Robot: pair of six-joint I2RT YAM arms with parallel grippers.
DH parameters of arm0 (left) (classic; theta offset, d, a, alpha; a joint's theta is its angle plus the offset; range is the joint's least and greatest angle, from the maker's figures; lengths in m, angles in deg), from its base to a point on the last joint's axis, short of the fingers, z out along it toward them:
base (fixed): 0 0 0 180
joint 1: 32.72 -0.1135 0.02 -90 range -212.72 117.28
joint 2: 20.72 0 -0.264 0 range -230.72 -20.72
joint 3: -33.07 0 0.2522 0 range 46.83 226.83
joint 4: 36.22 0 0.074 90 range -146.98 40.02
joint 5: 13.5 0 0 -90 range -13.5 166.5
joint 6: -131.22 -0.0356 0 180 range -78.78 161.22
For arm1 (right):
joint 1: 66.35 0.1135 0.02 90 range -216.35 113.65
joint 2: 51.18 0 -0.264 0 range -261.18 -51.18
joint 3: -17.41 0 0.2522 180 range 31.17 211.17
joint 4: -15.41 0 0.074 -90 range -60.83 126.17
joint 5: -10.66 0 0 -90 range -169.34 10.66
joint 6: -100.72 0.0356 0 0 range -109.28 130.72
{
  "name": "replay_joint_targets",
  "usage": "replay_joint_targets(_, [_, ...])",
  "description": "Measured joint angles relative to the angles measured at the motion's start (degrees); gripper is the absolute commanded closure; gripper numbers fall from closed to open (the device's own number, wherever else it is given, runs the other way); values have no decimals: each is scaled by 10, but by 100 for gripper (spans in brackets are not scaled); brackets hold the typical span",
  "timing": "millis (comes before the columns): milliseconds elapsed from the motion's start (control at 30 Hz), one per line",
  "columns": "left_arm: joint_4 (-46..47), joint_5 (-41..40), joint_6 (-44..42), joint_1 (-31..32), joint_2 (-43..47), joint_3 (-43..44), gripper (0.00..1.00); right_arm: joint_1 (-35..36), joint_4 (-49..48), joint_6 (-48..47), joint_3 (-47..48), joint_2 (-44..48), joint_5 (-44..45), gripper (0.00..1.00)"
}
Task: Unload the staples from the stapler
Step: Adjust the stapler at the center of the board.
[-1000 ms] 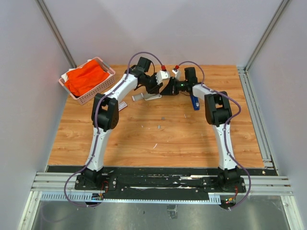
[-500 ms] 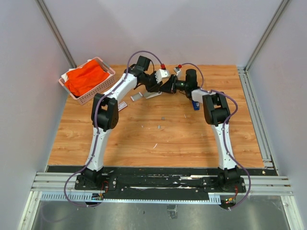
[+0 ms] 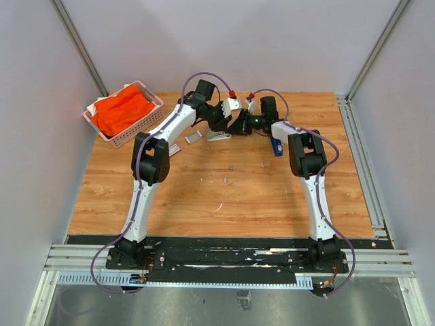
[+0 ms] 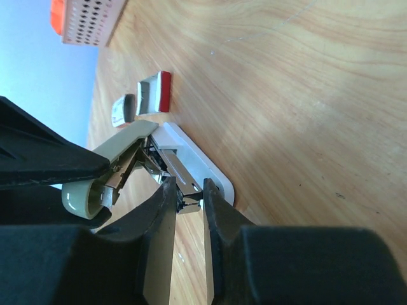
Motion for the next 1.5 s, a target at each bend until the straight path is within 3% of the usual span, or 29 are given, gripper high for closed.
replay_joint_targets(333, [-15, 14, 28, 0, -27, 51, 100, 5, 205, -180, 70, 19, 86, 96])
replay_joint_targets(667, [-23, 50, 59, -11, -49, 103, 100, 5, 252, -262, 43, 63, 176, 99])
replay_joint_targets(967, [14, 67, 47, -24, -16, 28, 100, 14, 269, -290, 56, 63, 190, 99])
replay_joint_targets(1500, [77, 25, 70, -30, 65, -89, 100, 61, 369, -375, 118, 63, 332, 100])
